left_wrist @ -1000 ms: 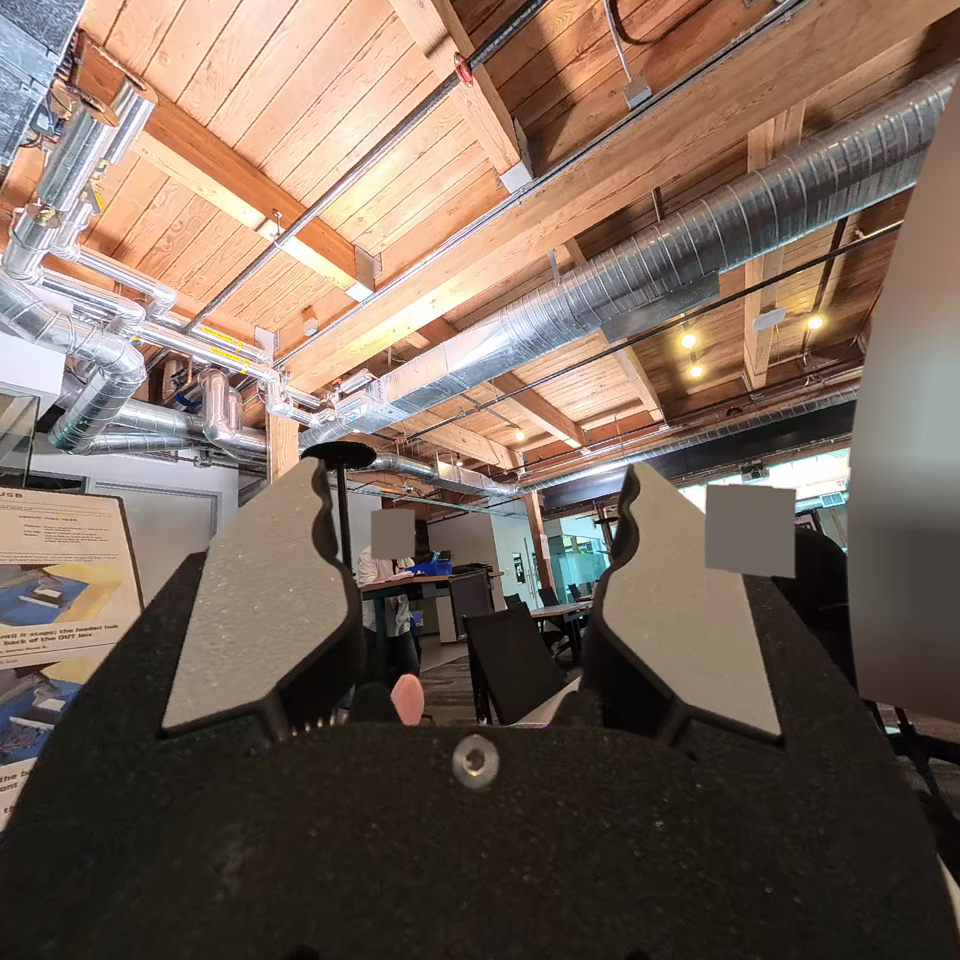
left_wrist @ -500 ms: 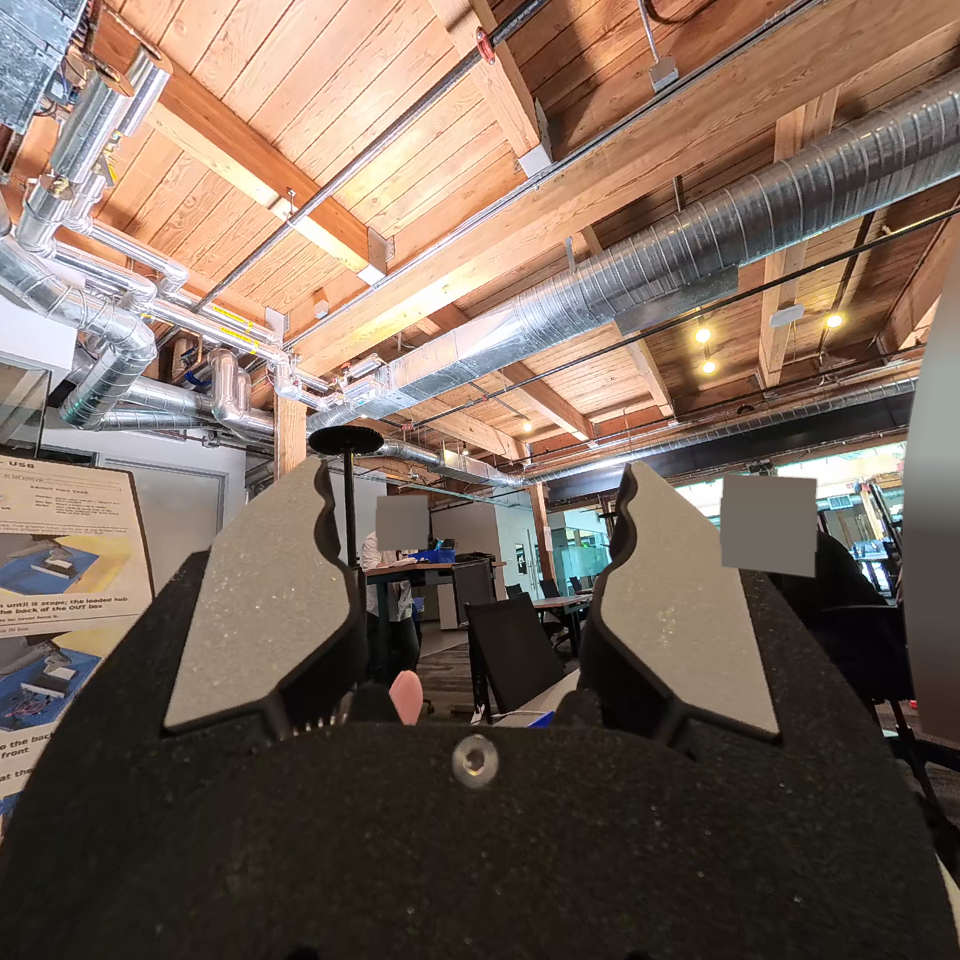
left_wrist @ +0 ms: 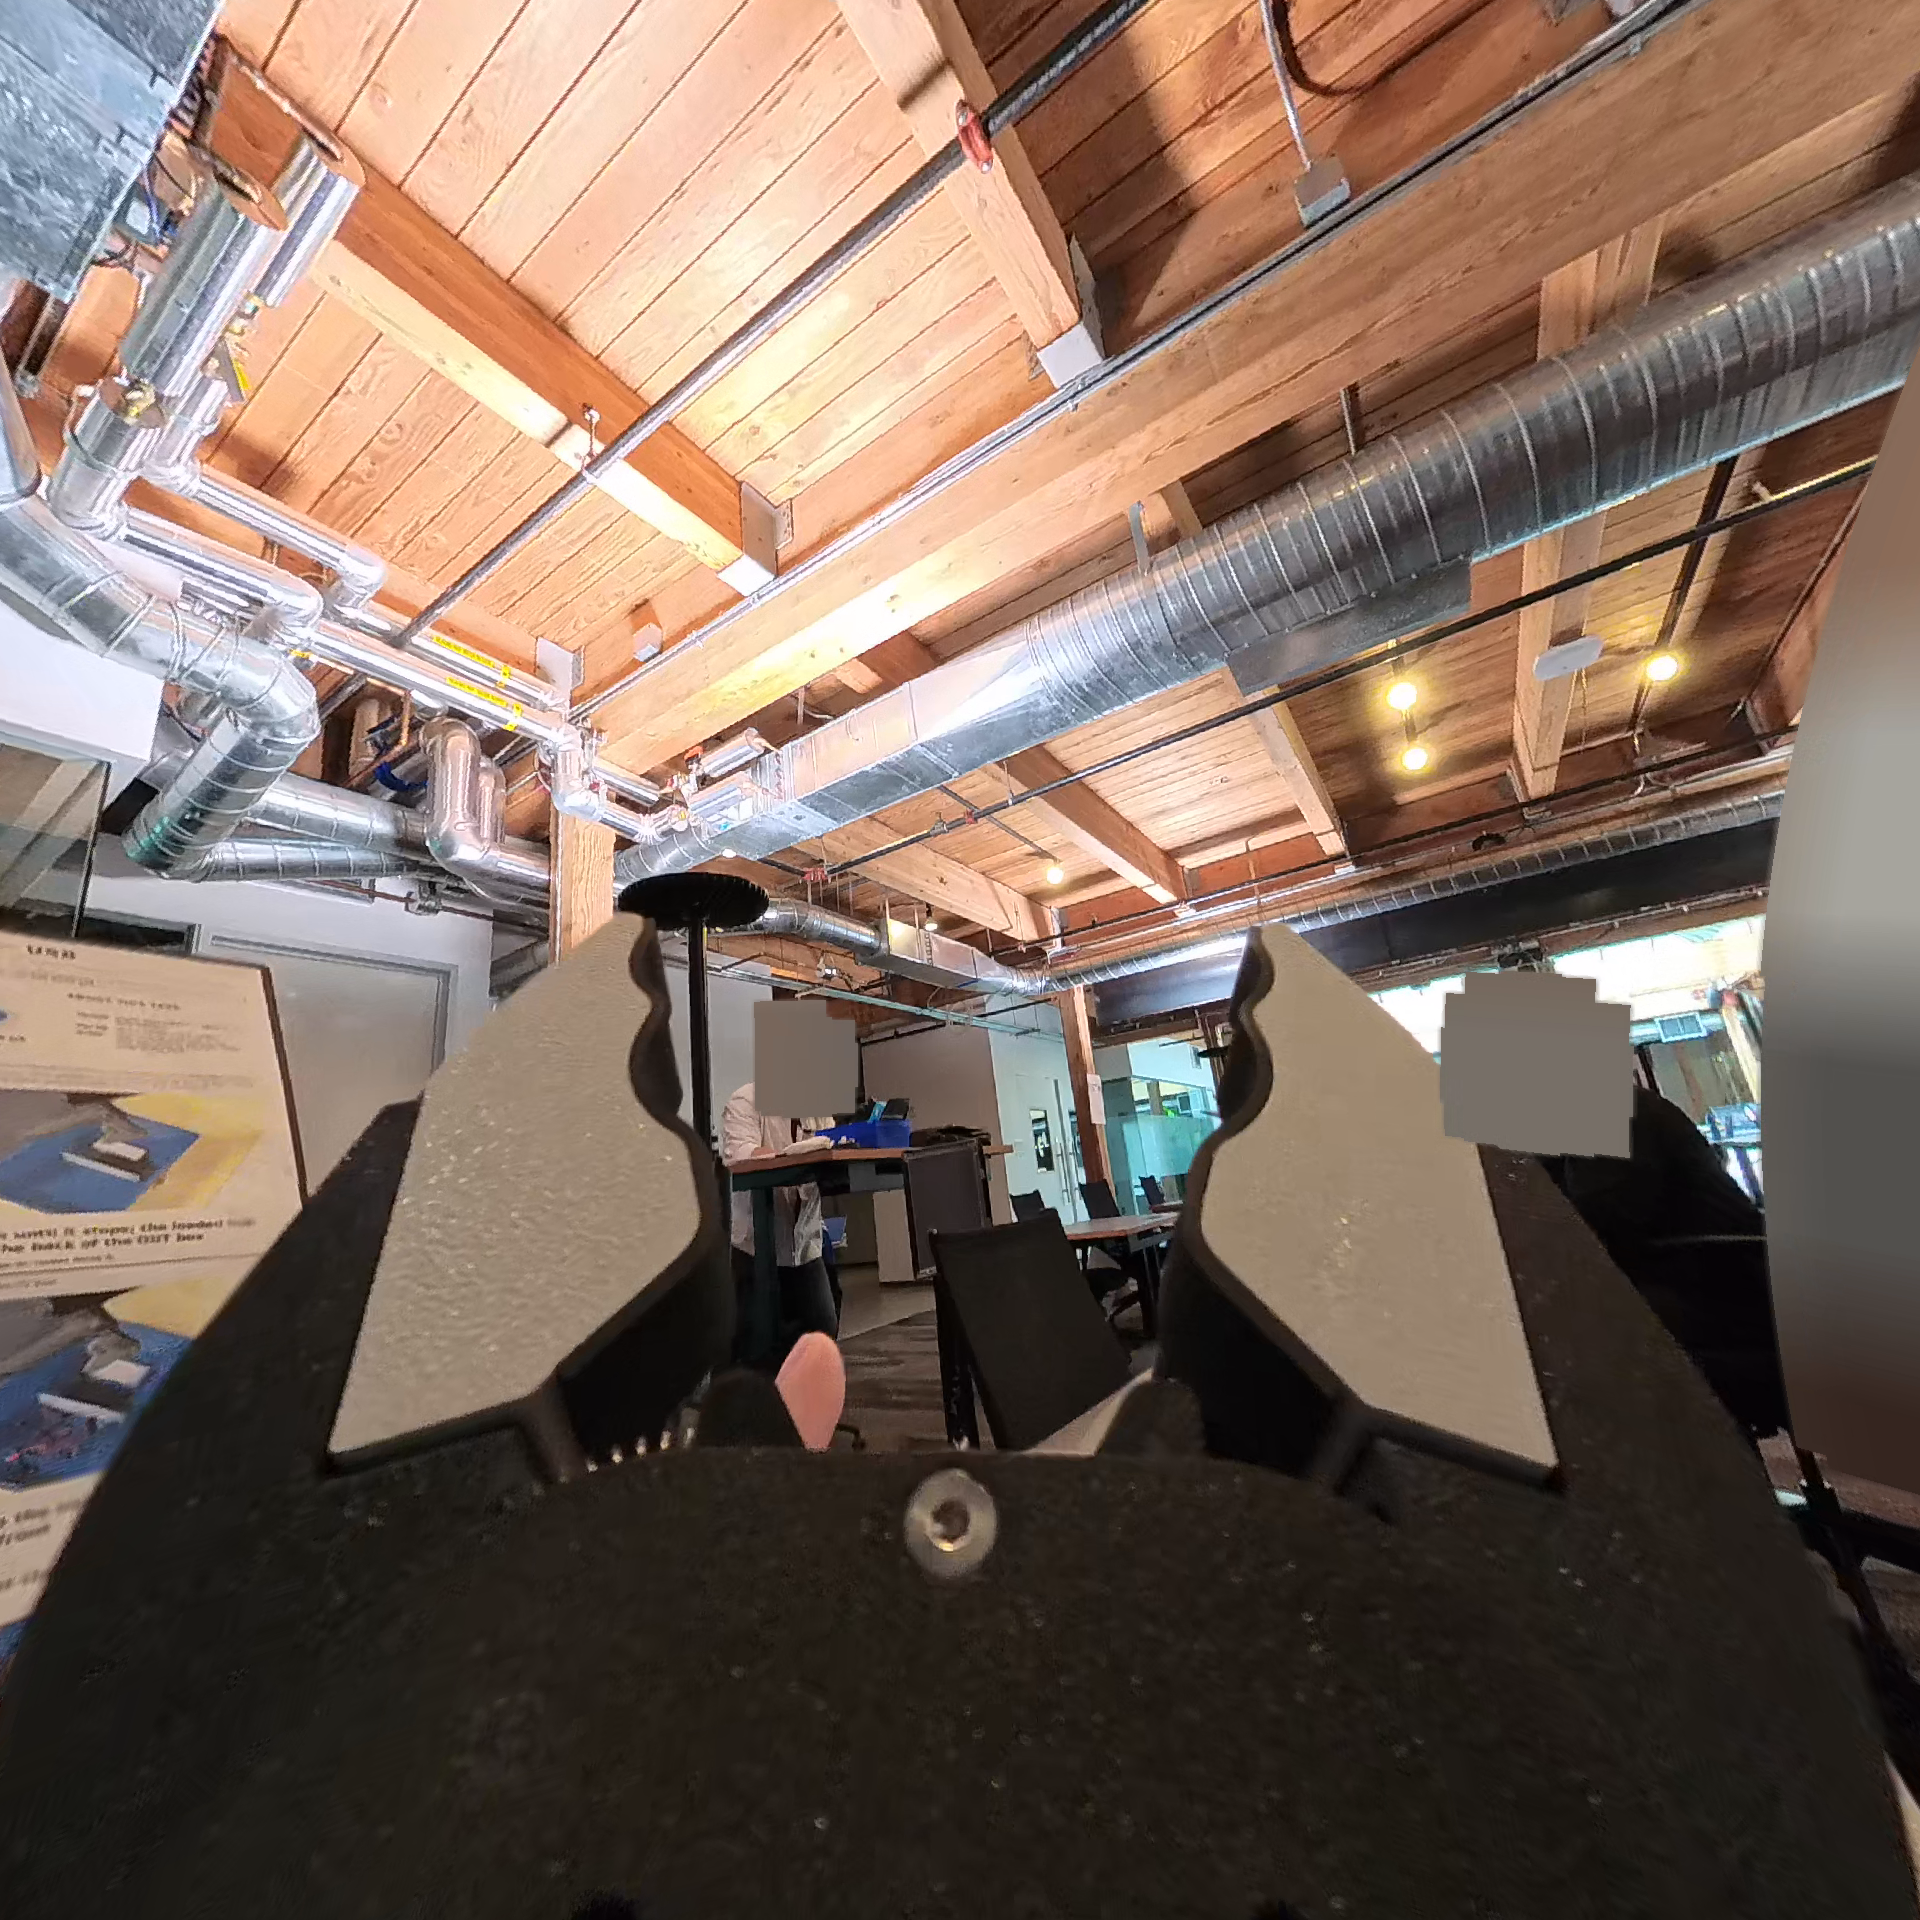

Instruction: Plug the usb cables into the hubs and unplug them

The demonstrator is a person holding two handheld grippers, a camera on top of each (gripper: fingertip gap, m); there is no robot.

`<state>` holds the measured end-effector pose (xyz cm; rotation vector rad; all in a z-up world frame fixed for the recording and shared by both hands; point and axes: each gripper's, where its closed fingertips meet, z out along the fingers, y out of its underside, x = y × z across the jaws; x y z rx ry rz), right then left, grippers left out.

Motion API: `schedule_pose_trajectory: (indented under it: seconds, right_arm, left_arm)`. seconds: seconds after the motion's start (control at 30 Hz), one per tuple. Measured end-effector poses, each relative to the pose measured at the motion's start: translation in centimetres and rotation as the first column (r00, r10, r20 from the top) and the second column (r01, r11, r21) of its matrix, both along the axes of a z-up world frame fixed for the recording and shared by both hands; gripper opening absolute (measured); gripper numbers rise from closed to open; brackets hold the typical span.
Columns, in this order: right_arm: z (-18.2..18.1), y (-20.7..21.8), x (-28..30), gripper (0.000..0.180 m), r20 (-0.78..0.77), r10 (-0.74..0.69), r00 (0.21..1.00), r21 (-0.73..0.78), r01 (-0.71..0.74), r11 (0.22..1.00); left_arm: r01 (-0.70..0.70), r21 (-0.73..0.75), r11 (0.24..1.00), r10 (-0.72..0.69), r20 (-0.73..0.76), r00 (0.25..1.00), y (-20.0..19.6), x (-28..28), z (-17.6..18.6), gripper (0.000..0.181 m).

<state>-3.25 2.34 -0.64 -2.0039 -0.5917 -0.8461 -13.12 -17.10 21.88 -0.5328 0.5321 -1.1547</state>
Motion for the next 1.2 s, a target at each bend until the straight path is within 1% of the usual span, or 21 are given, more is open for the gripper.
schedule_pose_trajectory:
  seconds: [0.13, 0.33, 0.4, 0.5, 0.57, 0.63, 0.7, 0.77, 0.87, 0.93, 0.97, 1.0, 1.07, 1.13, 1.17, 1.2]
  right_arm:
    - [0.0, 0.0, -0.2, 0.095, -0.002, 0.007, 1.000, -0.002, -0.007, 1.000]
    - [0.3, 0.0, -0.1, 0.095, -0.012, 0.014, 1.000, 0.012, -0.014, 1.000]
    - [0.7, 0.1, 0.1, 0.095, -0.026, 0.022, 0.999, 0.033, -0.021, 0.999]
    - [2.3, 0.3, 0.8, 0.096, -0.056, 0.033, 0.998, 0.116, -0.026, 0.993]
    - [3.7, 0.4, 1.7, 0.096, -0.100, 0.040, 0.994, 0.197, -0.019, 0.980]
    - [5.6, 0.3, 3.3, 0.096, -0.145, 0.032, 0.989, 0.295, 0.012, 0.955]
    - [7.1, -0.1, 5.2, 0.095, -0.197, 0.027, 0.980, 0.379, 0.051, 0.924]
    - [7.7, -0.3, 6.8, 0.090, -0.257, 0.040, 0.966, 0.410, 0.071, 0.909]
    - [6.8, -0.2, 8.4, 0.084, -0.382, 0.082, 0.920, 0.374, 0.073, 0.925]
    - [6.1, 0.0, 8.9, 0.080, -0.438, 0.114, 0.892, 0.351, 0.054, 0.935]
    - [5.9, 0.1, 8.9, 0.079, -0.468, 0.133, 0.874, 0.347, 0.044, 0.937]
    - [5.8, 0.2, 8.7, 0.076, -0.503, 0.165, 0.849, 0.348, 0.023, 0.937]
    - [5.9, 0.1, 7.4, 0.068, -0.585, 0.264, 0.767, 0.367, -0.040, 0.929]
    - [6.5, -0.1, 5.8, 0.063, -0.654, 0.363, 0.664, 0.394, -0.111, 0.913]
    - [6.9, -0.5, 4.8, 0.053, -0.671, 0.414, 0.616, 0.405, -0.163, 0.900]
    - [7.2, -0.7, 4.1, 0.051, -0.682, 0.446, 0.580, 0.415, -0.196, 0.889]
  left_arm:
    - [-0.015, 0.040, 0.999, 0.014, 0.022, 1.000, -0.9, -0.8, 0.6, 0.101]
    - [-0.053, 0.063, 0.997, 0.052, 0.020, 0.998, -1.0, -1.1, 0.8, 0.099]
    - [-0.062, 0.063, 0.996, 0.060, 0.029, 0.998, -1.0, -1.8, 1.3, 0.099]
    - [-0.132, 0.062, 0.989, 0.132, 0.014, 0.991, 0.0, -3.2, 2.1, 0.098]
    - [-0.199, 0.034, 0.979, 0.200, -0.007, 0.980, 1.8, -4.3, 2.3, 0.096]
    - [-0.255, -0.029, 0.966, 0.253, -0.068, 0.965, 4.7, -5.0, 2.1, 0.096]
    - [-0.327, -0.099, 0.940, 0.304, -0.196, 0.932, 8.4, -5.1, 0.7, 0.094]
    - [-0.409, -0.166, 0.897, 0.334, -0.350, 0.875, 12.5, -4.9, -1.9, 0.091]
    - [-0.467, -0.261, 0.845, 0.282, -0.525, 0.803, 17.3, -4.7, -6.3, 0.084]
    - [-0.506, -0.312, 0.804, 0.280, -0.552, 0.786, 19.7, -5.2, -8.2, 0.081]
    - [-0.522, -0.320, 0.791, 0.285, -0.563, 0.776, 20.6, -5.3, -9.1, 0.077]
    - [-0.541, -0.329, 0.774, 0.281, -0.588, 0.759, 21.4, -5.3, -10.1, 0.077]
    - [-0.557, -0.339, 0.758, 0.246, -0.643, 0.725, 22.3, -5.0, -11.9, 0.077]
    - [-0.568, -0.330, 0.754, 0.194, -0.713, 0.673, 22.4, -4.6, -13.4, 0.069]
    - [-0.572, -0.325, 0.753, 0.176, -0.739, 0.651, 22.1, -4.5, -13.7, 0.070]
    - [-0.572, -0.323, 0.754, 0.165, -0.750, 0.641, 21.7, -4.5, -13.7, 0.069]
